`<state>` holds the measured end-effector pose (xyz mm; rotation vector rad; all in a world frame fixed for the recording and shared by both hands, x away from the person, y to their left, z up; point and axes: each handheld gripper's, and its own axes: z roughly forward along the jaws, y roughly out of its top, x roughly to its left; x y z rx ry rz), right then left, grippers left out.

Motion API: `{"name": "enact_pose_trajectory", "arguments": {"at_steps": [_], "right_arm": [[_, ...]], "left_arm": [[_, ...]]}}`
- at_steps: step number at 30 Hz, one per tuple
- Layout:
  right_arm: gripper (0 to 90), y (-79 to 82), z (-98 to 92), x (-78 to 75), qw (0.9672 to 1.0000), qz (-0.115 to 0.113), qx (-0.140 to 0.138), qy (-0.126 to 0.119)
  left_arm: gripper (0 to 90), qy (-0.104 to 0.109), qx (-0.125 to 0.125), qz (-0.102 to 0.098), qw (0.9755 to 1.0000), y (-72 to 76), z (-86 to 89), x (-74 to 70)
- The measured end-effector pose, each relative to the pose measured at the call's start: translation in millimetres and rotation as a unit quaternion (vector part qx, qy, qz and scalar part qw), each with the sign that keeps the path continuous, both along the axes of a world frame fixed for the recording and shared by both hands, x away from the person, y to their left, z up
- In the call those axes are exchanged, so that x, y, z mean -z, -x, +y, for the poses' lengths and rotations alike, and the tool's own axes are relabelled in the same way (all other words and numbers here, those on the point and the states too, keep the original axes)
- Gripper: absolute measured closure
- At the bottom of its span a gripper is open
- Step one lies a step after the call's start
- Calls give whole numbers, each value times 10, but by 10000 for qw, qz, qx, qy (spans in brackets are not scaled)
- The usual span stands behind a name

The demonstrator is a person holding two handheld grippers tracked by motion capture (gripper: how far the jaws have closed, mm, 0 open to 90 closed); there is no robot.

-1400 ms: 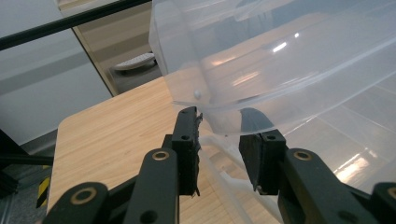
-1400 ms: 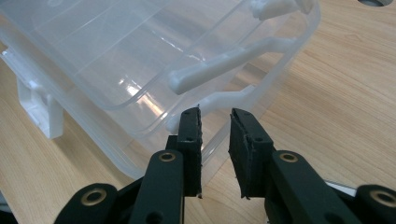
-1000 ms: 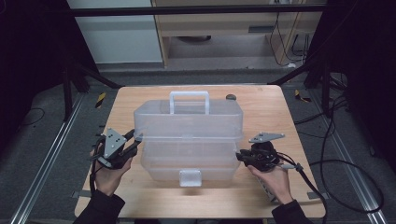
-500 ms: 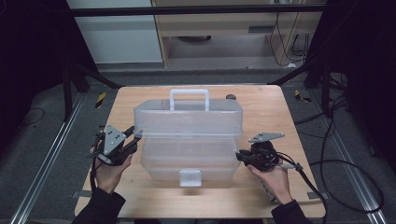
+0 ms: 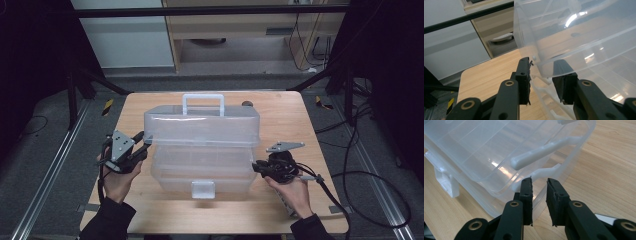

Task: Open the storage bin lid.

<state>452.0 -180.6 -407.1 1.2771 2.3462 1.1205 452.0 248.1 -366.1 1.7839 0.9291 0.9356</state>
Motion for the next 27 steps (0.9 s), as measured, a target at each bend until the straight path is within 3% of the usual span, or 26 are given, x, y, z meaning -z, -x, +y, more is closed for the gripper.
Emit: {"name": "enact_pose_trajectory", "arguments": {"at_steps": [27], "right_arm": [[784, -19, -23, -16, 10000, -10, 36, 10]], "left_arm": [[731, -76, -41, -98, 9999, 4, -48, -89]]}}
